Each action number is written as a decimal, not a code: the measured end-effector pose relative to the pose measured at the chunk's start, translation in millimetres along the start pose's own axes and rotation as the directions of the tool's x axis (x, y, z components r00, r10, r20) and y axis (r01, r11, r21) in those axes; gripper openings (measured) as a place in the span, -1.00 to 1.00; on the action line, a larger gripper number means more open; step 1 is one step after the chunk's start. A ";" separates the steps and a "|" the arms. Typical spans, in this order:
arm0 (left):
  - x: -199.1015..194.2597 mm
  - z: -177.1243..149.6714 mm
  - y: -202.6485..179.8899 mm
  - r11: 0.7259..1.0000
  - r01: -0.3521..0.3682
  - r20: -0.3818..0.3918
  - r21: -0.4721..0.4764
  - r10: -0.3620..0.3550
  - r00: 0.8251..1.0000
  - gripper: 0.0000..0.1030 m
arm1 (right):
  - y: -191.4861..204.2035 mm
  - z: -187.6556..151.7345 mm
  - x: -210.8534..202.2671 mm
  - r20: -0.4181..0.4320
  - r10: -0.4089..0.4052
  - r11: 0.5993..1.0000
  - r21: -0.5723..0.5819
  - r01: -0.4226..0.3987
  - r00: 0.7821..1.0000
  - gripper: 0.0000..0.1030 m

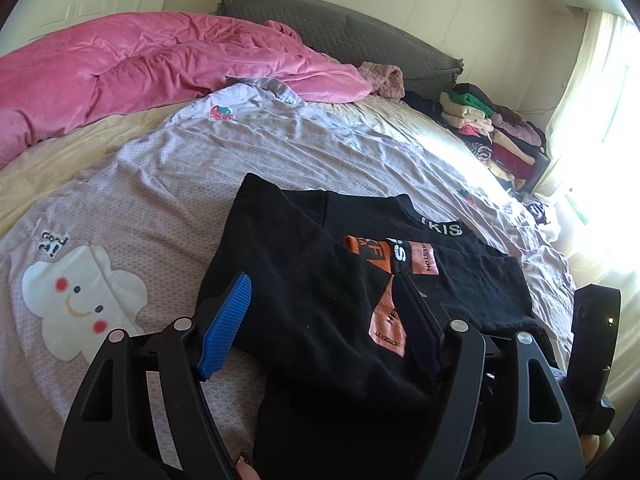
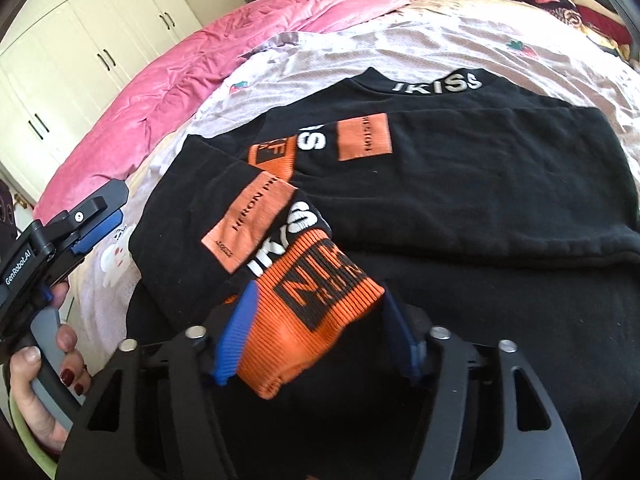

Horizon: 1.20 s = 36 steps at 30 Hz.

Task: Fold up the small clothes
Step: 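Close the right gripper on the laid orange cuff, then drag the held cuff along the body with the right gripper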

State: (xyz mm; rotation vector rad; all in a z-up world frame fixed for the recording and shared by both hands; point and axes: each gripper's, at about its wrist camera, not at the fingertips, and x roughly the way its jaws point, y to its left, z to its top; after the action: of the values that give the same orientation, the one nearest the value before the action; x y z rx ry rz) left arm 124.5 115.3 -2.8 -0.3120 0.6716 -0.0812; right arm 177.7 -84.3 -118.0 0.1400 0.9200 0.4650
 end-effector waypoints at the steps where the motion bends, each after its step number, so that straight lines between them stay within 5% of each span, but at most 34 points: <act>1: -0.6 0.3 1.6 1.000 0.001 0.002 -0.005 -0.001 1.000 0.27 | 1.0 0.5 1.0 0.001 -0.003 1.000 -0.004 0.003 1.000 -0.03; 7: -2.4 2.3 10.0 1.000 -0.009 0.014 -0.030 0.010 1.000 0.33 | 3.9 4.2 0.6 0.026 0.009 1.000 -0.023 -0.009 1.000 -0.75; 17: -1.9 3.0 19.6 0.998 -0.020 0.013 -0.052 0.021 1.000 0.33 | 12.4 34.8 -44.9 0.180 0.051 0.991 -0.134 -0.027 0.982 -0.77; 24: -1.1 2.1 19.0 0.999 -0.028 0.013 -0.037 0.028 1.000 0.34 | -12.0 64.0 -88.9 0.327 -0.095 0.974 -0.162 0.155 0.940 -0.78; 36: 4.7 5.7 4.2 0.999 -0.043 0.004 0.009 0.043 0.999 0.34 | -79.0 68.6 -84.1 0.325 -0.274 0.947 -0.072 0.313 0.905 -0.78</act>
State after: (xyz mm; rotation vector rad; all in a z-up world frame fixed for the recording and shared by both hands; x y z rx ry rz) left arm 131.5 119.9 -2.7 -0.2884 0.6742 -0.0428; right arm 214.6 -186.7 -39.4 -0.0393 0.5852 0.2073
